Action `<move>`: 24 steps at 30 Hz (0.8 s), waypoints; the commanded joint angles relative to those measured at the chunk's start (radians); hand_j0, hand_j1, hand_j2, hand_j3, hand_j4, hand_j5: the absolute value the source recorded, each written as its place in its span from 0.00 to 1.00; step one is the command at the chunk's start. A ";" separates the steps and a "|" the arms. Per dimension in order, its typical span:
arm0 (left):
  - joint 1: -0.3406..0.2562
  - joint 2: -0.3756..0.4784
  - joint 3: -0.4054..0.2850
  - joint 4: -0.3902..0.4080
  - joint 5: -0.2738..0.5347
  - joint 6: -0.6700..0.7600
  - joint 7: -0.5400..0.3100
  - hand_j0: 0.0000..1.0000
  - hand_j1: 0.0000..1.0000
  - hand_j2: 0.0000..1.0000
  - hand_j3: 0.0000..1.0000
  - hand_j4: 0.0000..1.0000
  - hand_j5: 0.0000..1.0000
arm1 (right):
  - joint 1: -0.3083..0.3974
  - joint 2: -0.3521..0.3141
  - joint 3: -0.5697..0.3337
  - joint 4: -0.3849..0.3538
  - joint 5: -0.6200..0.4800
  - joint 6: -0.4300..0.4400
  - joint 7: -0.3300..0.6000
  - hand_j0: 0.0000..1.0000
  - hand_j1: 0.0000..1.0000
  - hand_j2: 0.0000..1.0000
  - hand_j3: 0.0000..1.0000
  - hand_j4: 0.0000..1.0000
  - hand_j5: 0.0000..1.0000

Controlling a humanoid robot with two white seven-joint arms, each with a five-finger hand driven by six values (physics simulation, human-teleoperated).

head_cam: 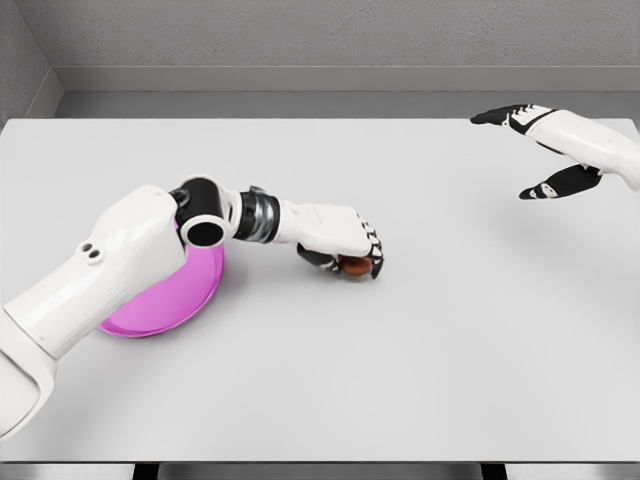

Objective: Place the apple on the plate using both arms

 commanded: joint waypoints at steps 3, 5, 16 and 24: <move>-0.009 0.014 0.005 -0.005 0.012 0.002 0.000 0.42 0.42 0.42 0.42 0.42 0.42 | 0.002 -0.002 0.000 -0.006 -0.007 0.003 -0.001 1.00 1.00 1.00 1.00 1.00 1.00; -0.020 0.048 0.007 -0.017 0.078 0.002 0.000 0.39 0.39 0.39 0.39 0.39 0.39 | 0.003 -0.002 0.000 -0.006 -0.007 0.003 -0.001 1.00 1.00 1.00 1.00 1.00 1.00; -0.032 0.418 0.053 -0.112 0.311 0.002 0.002 0.35 0.35 0.35 0.35 0.35 0.35 | 0.000 -0.003 0.000 -0.006 -0.009 0.003 -0.001 1.00 1.00 1.00 1.00 1.00 1.00; -0.012 0.602 0.056 -0.061 0.403 0.002 0.002 0.37 0.37 0.37 0.37 0.37 0.37 | 0.000 -0.002 0.000 -0.009 -0.009 0.003 -0.001 1.00 1.00 1.00 1.00 1.00 1.00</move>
